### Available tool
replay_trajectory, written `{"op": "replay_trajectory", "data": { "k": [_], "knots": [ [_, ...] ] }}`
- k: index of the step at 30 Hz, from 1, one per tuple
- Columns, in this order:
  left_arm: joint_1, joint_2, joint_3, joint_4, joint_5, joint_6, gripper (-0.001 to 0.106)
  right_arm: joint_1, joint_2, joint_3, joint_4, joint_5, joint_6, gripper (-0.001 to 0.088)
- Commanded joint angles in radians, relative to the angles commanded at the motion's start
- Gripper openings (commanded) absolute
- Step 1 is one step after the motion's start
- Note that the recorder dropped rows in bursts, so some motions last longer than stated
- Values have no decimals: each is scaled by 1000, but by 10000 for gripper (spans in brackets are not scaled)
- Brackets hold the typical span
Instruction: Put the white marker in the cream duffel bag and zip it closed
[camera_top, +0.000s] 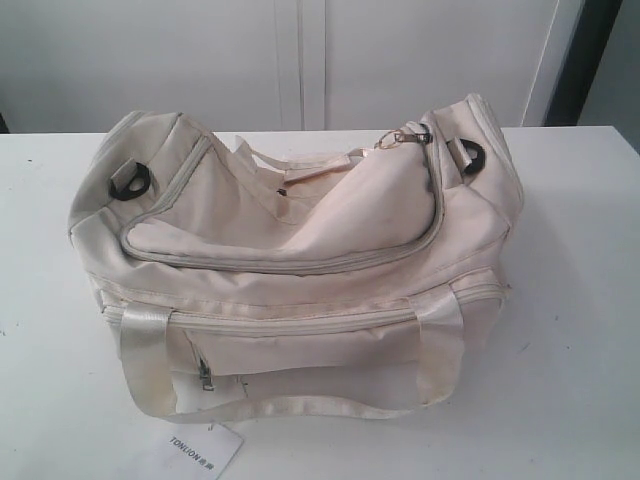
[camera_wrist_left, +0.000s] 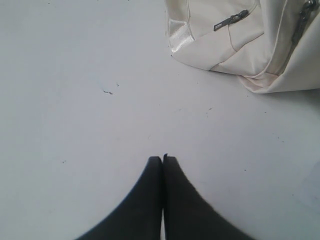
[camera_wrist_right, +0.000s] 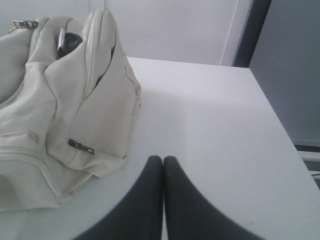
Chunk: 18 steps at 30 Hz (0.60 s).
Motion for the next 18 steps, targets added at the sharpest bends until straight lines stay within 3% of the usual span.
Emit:
{"op": "replay_trajectory", "data": {
  "k": [18],
  "knots": [
    [0, 0, 0, 0, 0, 0, 0, 0, -23, 0, -6, 5, 29, 0]
  ]
}}
